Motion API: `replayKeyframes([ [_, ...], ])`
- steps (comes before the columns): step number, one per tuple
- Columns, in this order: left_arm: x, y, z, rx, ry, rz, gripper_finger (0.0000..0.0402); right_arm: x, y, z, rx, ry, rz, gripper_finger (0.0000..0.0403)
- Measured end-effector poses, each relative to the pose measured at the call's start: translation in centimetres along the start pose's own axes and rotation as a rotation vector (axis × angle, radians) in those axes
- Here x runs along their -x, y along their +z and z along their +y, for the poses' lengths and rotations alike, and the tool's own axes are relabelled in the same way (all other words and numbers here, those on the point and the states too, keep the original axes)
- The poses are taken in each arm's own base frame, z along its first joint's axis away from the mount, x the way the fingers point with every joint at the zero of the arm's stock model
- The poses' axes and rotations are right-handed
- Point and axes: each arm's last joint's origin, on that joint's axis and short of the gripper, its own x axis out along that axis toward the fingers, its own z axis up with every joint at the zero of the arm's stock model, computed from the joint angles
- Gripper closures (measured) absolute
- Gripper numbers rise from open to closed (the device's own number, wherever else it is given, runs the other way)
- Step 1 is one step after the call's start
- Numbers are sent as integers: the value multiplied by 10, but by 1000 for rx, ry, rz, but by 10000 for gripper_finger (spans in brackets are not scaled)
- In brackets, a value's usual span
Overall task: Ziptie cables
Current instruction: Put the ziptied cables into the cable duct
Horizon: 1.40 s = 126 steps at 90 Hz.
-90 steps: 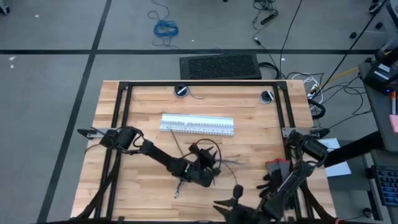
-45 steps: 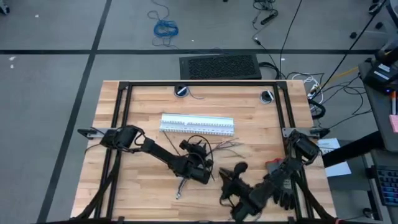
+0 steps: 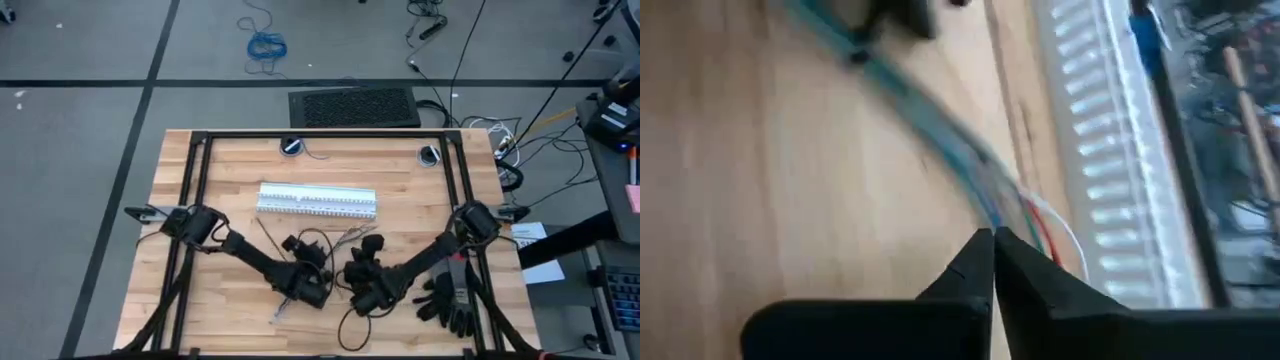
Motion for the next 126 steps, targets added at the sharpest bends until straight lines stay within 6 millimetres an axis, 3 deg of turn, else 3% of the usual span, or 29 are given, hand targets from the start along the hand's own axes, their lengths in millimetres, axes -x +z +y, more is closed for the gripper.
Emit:
replayKeyframes([
  [22,14,-6,-12,-87,-109,21,291,-3,13,-2,-5,153,-21,403],
  [44,23,-11,-17,-173,-168,41,291,5,14,1,-68,393,75,403],
  [52,30,-13,-19,-182,-179,33,291,24,11,9,-113,457,76,403],
  [63,37,-12,-19,-211,-193,28,291,64,7,24,-160,510,47,403],
  [72,39,-12,-19,-241,-201,26,291,100,16,26,-161,431,-103,403],
  [77,39,-12,-19,-256,-204,22,291,108,23,21,-166,335,-183,403],
  [82,39,-12,-20,-261,-213,24,291,99,27,15,-150,257,-206,403],
  [93,41,-12,-22,-295,-246,31,291,58,39,6,-103,193,-175,403],
  [107,48,-16,-24,-344,-266,21,291,9,44,-4,-78,273,-117,403],
  [126,53,-19,-26,-359,-278,18,291,-14,36,-14,-135,432,11,403],
])
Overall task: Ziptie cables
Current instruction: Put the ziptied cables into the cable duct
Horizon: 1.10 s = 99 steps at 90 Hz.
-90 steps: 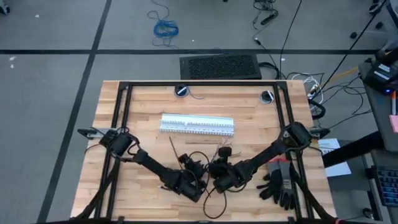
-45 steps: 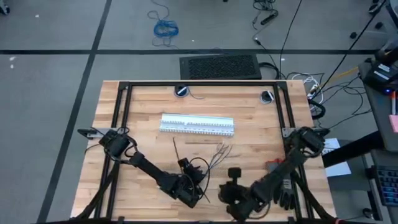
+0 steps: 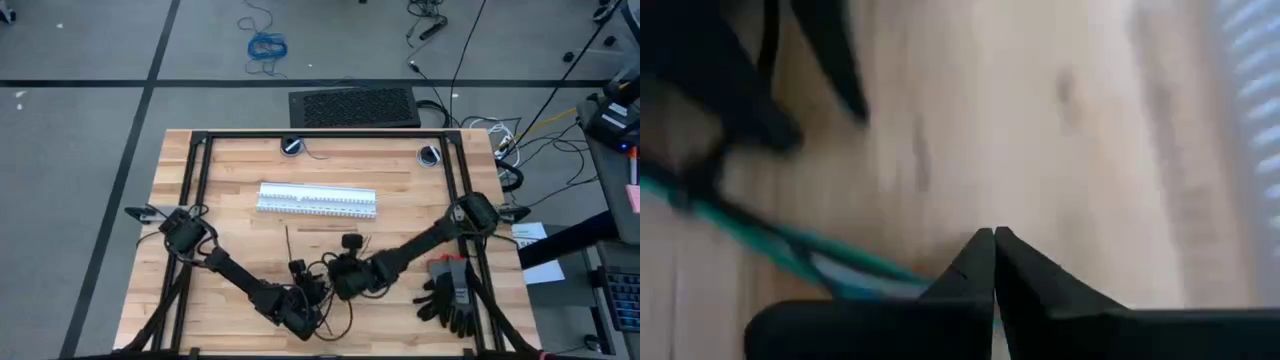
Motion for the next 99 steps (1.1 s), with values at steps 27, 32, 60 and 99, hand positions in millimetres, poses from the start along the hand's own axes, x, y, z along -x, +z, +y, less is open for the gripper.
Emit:
replayKeyframes([
  [27,-4,1,7,25,25,30,291,28,-25,32,-50,-4,77,403],
  [32,-8,1,11,28,43,47,291,37,-29,42,-53,-6,80,403],
  [60,-18,10,17,13,43,18,291,61,-44,70,-108,-3,34,403],
  [99,35,57,27,-54,172,-272,291,94,-60,87,-83,-392,-469,403],
])
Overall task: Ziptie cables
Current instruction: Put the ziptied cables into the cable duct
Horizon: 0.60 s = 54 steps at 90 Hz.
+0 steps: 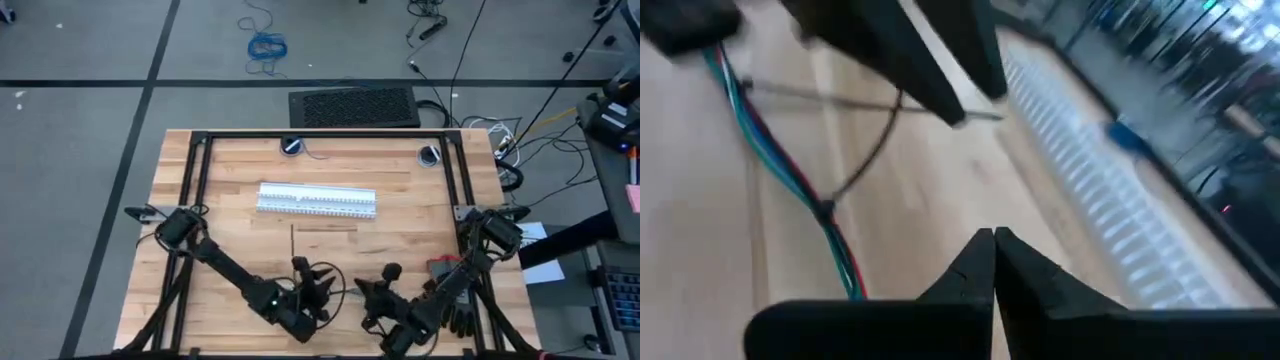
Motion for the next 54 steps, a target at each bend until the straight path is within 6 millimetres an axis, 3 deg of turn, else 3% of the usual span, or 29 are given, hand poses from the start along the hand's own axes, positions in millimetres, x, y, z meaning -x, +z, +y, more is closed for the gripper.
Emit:
replayKeyframes([
  [13,10,12,15,8,-3,2,291,1,-6,-9,-43,-41,24,403],
  [29,13,5,36,22,-8,96,291,7,-13,-22,-110,-78,71,403],
  [40,19,-6,46,100,-8,124,291,23,-11,-24,-153,-45,49,403],
  [54,36,-11,37,172,-47,14,291,56,0,-26,-209,34,-93,403],
])
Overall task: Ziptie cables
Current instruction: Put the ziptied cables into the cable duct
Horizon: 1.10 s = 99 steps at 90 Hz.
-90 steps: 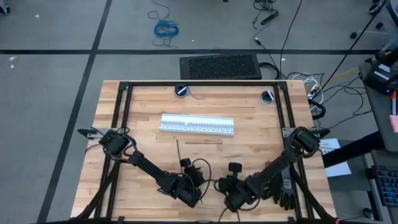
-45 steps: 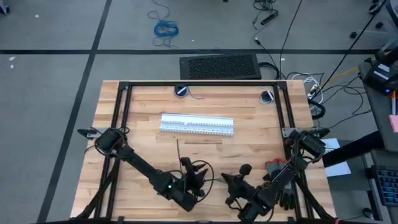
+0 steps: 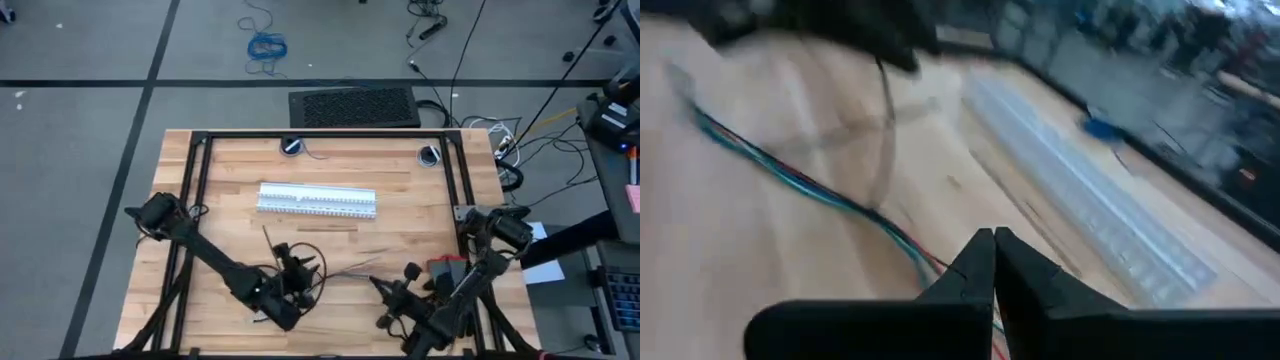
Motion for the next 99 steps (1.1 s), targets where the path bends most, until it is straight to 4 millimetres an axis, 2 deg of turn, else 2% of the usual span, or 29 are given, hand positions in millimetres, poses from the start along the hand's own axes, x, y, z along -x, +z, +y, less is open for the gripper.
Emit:
replayKeyframes([
  [9,6,-1,3,41,4,-46,291,16,6,-6,-26,42,-25,403],
  [17,7,-9,12,81,40,-55,291,24,3,-14,-53,65,-30,403],
  [25,9,-23,20,129,44,-44,291,31,-6,-18,-110,103,-4,403],
  [35,18,-40,27,192,49,-53,291,36,-27,-15,-191,166,-5,403],
  [55,27,-60,42,279,81,-78,291,27,-64,-19,-279,235,4,403],
  [65,17,-72,69,268,207,-21,291,15,-71,-22,-300,228,35,403],
  [76,2,-85,93,351,312,98,291,7,-64,-16,-279,242,40,403],
  [85,-2,-83,89,403,279,80,291,3,-51,-6,-225,264,9,403],
  [99,-2,-80,81,408,280,-79,291,1,-27,8,-153,323,-61,403],
])
